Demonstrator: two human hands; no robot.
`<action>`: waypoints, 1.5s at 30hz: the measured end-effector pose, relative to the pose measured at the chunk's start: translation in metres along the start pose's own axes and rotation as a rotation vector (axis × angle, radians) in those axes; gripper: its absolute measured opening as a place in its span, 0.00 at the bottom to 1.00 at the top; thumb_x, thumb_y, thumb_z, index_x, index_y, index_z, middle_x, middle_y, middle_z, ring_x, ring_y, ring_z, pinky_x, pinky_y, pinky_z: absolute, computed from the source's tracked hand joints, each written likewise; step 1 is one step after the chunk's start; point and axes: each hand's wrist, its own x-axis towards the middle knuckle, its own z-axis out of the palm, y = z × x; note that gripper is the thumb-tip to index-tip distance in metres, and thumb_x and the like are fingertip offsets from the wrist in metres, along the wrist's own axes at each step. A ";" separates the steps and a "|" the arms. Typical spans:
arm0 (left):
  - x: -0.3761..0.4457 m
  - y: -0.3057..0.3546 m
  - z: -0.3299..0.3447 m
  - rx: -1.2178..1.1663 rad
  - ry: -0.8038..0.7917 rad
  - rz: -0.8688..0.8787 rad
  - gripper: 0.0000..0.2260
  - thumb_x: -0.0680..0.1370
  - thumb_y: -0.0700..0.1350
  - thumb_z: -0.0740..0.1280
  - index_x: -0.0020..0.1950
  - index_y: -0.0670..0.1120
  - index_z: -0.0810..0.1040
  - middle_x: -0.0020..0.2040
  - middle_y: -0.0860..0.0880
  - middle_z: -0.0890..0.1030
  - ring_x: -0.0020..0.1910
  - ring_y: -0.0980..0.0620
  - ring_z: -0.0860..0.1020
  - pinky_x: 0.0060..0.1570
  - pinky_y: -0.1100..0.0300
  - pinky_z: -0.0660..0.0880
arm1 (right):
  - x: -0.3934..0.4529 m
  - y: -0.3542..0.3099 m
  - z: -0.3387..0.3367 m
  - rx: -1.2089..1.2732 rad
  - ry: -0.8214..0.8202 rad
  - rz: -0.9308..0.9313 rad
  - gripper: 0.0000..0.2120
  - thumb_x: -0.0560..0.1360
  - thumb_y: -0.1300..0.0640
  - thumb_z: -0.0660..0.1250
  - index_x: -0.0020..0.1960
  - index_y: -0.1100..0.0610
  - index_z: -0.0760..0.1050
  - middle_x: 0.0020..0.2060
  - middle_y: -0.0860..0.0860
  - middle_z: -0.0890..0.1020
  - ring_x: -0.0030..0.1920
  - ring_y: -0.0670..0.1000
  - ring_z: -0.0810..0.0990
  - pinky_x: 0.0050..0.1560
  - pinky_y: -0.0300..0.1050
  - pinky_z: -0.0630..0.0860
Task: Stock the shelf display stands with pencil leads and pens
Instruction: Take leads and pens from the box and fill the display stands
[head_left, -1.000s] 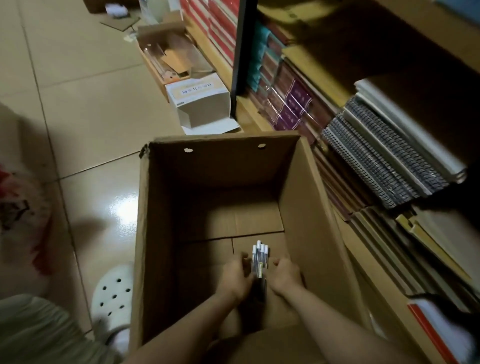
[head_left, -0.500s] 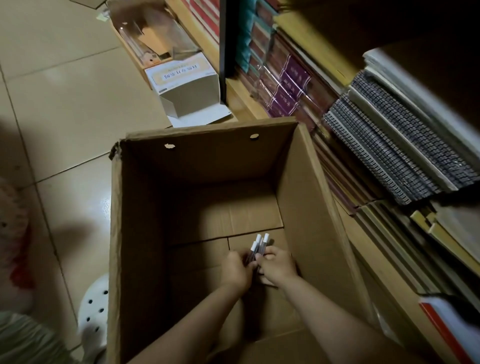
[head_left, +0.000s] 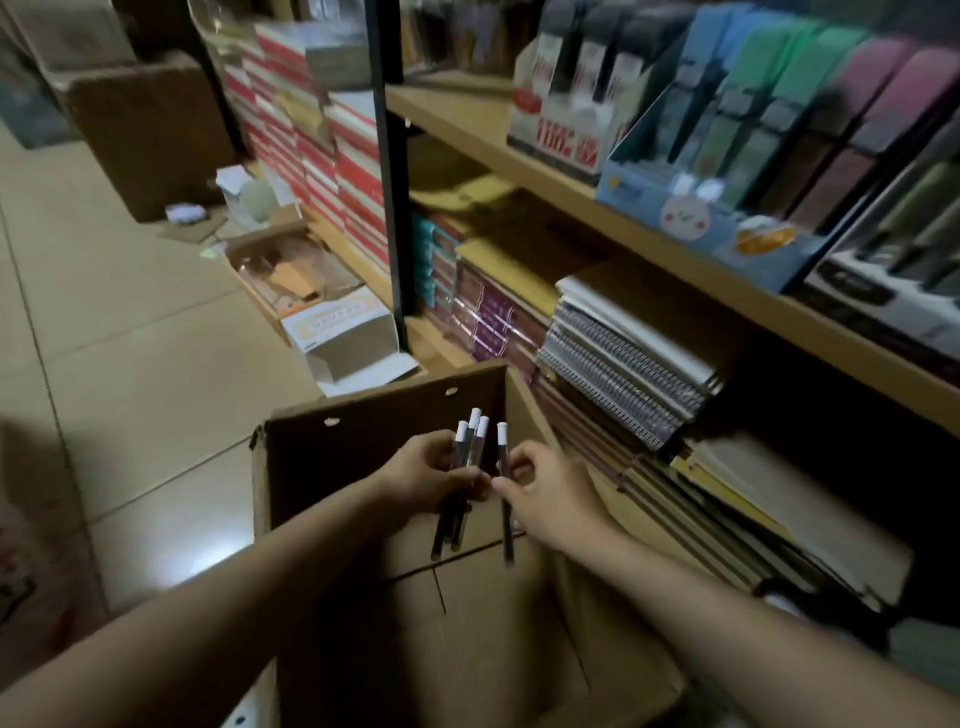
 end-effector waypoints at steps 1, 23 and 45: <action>-0.008 0.023 -0.001 0.019 -0.032 0.035 0.11 0.77 0.36 0.68 0.59 0.39 0.77 0.50 0.42 0.84 0.48 0.49 0.84 0.49 0.54 0.81 | -0.006 -0.011 -0.020 -0.024 0.040 -0.046 0.06 0.76 0.52 0.69 0.52 0.47 0.74 0.43 0.44 0.80 0.42 0.46 0.82 0.45 0.47 0.83; -0.106 0.220 0.118 -0.136 -0.694 0.471 0.14 0.77 0.43 0.64 0.63 0.48 0.78 0.62 0.43 0.79 0.59 0.43 0.78 0.52 0.56 0.79 | -0.138 -0.076 -0.267 0.269 0.682 -0.431 0.26 0.69 0.59 0.77 0.59 0.42 0.67 0.37 0.52 0.82 0.37 0.52 0.84 0.41 0.56 0.82; -0.044 0.226 0.140 -0.109 -0.474 0.560 0.11 0.81 0.39 0.59 0.59 0.49 0.77 0.54 0.50 0.84 0.52 0.50 0.83 0.52 0.51 0.79 | -0.117 -0.071 -0.365 -0.354 0.905 -0.443 0.12 0.72 0.59 0.74 0.49 0.51 0.72 0.43 0.42 0.79 0.45 0.39 0.80 0.41 0.30 0.75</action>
